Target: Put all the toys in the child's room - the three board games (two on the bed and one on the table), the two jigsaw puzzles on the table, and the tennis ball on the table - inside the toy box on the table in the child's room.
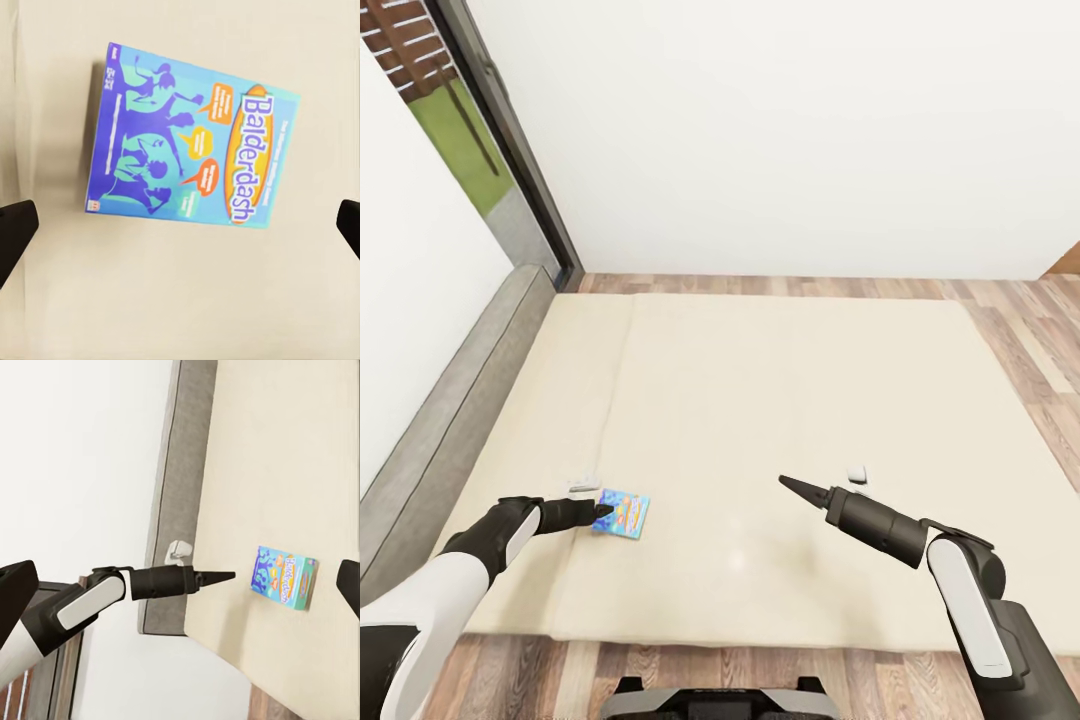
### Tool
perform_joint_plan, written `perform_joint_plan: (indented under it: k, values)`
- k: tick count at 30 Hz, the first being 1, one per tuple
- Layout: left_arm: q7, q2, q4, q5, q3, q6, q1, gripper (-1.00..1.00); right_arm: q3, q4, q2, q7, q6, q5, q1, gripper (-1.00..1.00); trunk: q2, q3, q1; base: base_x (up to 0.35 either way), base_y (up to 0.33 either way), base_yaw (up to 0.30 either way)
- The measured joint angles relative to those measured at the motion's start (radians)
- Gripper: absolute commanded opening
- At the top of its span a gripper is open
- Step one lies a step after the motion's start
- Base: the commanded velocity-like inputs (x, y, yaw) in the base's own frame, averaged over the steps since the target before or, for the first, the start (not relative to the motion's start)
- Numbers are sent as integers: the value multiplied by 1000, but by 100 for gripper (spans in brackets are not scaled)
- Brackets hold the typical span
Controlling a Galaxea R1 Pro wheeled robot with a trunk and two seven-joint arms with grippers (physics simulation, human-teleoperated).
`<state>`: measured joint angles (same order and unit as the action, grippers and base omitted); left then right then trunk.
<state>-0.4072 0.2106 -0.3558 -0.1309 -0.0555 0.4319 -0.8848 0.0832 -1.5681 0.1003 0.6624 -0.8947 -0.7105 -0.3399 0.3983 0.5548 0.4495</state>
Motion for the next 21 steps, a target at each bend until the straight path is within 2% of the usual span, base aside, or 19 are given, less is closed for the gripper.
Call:
perform_joint_plan:
  k: [12,21]
  values:
    - [2,-1,1,-1,0,-15,0,100,1,8,0,-3,3,-1,0,100,0,19,0,0,0,0]
    - [3,-1,1,-1,1,-97,0,100,0,8,0,-3,3,1,0,100,0,34,0,0,0,0]
